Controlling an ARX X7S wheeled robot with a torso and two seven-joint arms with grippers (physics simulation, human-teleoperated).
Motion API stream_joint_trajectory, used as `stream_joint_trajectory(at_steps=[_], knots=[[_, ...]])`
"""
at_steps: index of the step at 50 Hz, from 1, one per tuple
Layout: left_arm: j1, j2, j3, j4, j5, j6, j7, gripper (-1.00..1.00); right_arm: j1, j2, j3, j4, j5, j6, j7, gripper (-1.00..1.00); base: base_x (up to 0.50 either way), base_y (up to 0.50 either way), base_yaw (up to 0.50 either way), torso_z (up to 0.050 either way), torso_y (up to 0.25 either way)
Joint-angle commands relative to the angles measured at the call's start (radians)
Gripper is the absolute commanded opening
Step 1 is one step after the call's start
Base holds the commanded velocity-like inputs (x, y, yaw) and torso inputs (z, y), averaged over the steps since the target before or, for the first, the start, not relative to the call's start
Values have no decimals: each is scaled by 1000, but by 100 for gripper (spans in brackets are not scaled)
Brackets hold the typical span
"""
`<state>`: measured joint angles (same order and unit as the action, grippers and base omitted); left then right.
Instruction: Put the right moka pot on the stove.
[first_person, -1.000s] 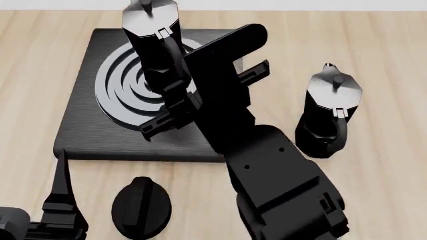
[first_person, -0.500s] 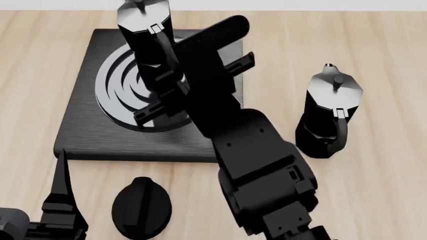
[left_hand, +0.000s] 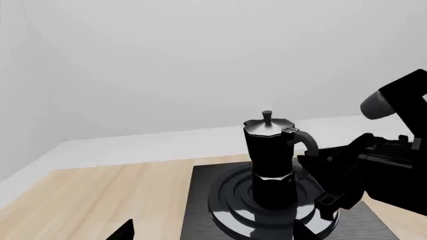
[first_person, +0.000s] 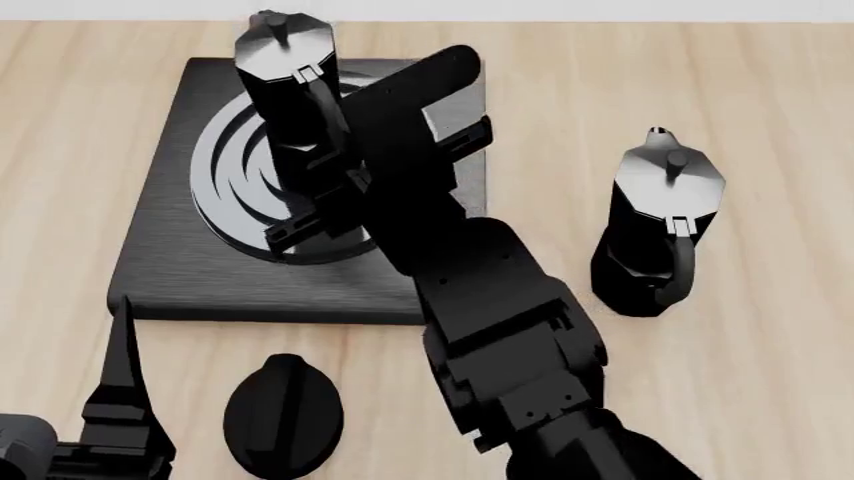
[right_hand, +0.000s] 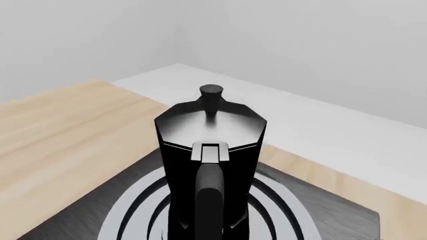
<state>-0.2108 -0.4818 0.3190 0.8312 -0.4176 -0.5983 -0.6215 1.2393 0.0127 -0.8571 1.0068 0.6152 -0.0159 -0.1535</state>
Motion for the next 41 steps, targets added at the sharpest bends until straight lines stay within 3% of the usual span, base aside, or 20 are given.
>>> stream_joint_trajectory(at_steps=[1,7,8,26,41], knots=[[-1,-1,-3,1,-4,0,-5,100,15,-10,-163,101,137,-57,13,-100,0,0,0,0,0],[4,-1,-1,-5,0,10,-6,100,-14,-1,-200,100,141,-34,14,-100,0,0,2,0,0],[2,-1,-2,-3,-2,7,-7,100,-17,6,-205,83,141,-21,22,100,12,0,3,0,0],[-3,-4,2,-3,-1,-5,-18,100,-167,529,-189,-996,286,263,423,100,0,0,0,0,0],[1,-5,3,-9,1,-1,-26,100,-273,835,-118,-1484,379,270,661,100,0,0,0,0,0]])
